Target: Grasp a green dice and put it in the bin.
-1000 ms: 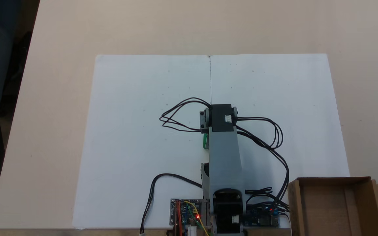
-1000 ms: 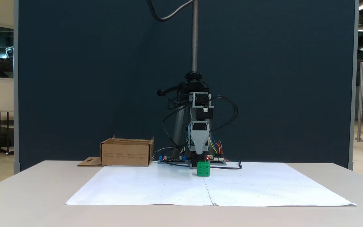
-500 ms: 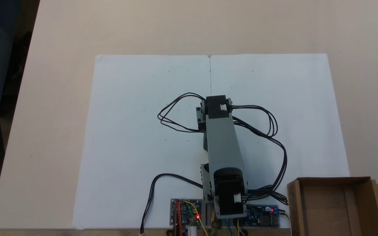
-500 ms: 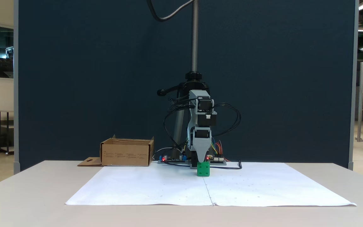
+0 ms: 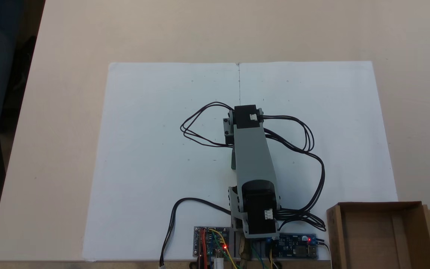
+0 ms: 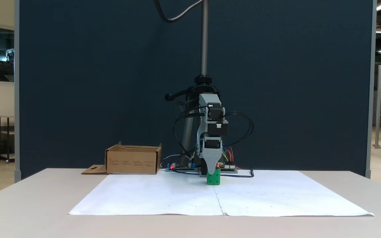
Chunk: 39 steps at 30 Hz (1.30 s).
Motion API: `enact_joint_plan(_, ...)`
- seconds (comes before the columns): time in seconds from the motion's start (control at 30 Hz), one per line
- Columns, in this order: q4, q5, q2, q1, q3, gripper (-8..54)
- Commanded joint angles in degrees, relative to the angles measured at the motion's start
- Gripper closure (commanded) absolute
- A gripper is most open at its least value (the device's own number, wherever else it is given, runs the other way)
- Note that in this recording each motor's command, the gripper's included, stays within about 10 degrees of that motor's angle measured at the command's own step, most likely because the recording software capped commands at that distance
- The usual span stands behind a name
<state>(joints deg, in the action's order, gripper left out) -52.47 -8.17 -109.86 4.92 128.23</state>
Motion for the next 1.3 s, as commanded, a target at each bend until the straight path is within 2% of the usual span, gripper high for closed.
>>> enact_joint_plan(0.0,1.8,1.1,-0.5,0.0,0.6,1.6)
enact_joint_plan(0.47,10.4,-0.6,-4.5,-0.4,8.6,2.3)
enact_joint_plan(1.27,15.3,-1.6,-5.0,-1.2,12.2,3.5)
